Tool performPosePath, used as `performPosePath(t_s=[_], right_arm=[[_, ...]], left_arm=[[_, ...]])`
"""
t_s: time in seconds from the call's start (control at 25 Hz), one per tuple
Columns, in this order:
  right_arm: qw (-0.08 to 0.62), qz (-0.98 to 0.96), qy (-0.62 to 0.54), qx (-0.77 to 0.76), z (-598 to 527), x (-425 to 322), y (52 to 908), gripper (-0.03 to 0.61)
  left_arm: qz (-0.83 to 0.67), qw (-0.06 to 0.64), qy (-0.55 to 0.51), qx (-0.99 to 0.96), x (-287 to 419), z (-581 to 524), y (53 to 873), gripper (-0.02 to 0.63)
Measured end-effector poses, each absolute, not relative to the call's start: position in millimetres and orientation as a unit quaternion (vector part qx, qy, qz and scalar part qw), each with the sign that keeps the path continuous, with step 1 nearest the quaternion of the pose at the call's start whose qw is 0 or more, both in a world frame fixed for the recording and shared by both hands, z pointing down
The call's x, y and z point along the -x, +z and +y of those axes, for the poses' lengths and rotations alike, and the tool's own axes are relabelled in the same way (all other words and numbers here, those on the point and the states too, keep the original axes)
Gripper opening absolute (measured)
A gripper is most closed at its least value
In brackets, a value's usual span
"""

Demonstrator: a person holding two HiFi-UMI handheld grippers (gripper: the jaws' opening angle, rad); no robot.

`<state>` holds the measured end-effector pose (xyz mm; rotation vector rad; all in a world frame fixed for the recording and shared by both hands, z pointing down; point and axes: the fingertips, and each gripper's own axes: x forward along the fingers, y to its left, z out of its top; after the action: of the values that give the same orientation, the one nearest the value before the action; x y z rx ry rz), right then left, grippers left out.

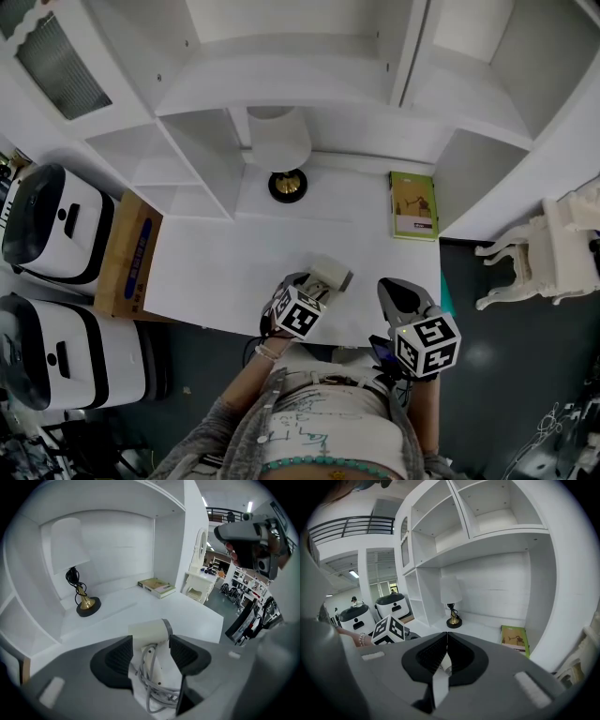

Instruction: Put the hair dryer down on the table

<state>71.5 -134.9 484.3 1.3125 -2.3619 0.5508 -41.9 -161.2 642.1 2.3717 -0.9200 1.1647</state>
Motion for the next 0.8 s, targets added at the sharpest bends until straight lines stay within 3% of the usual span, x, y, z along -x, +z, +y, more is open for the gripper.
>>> performPosePath(t_s=[0.8], right_arm=[[0.198, -0.844, 0.194, -0.458, -132.1, -62.0, 486.3, 0.029]], left_arm=[[-0.339, 0.169, 0.365, -0.851, 44.3, -156.5, 606.2, 0.238]])
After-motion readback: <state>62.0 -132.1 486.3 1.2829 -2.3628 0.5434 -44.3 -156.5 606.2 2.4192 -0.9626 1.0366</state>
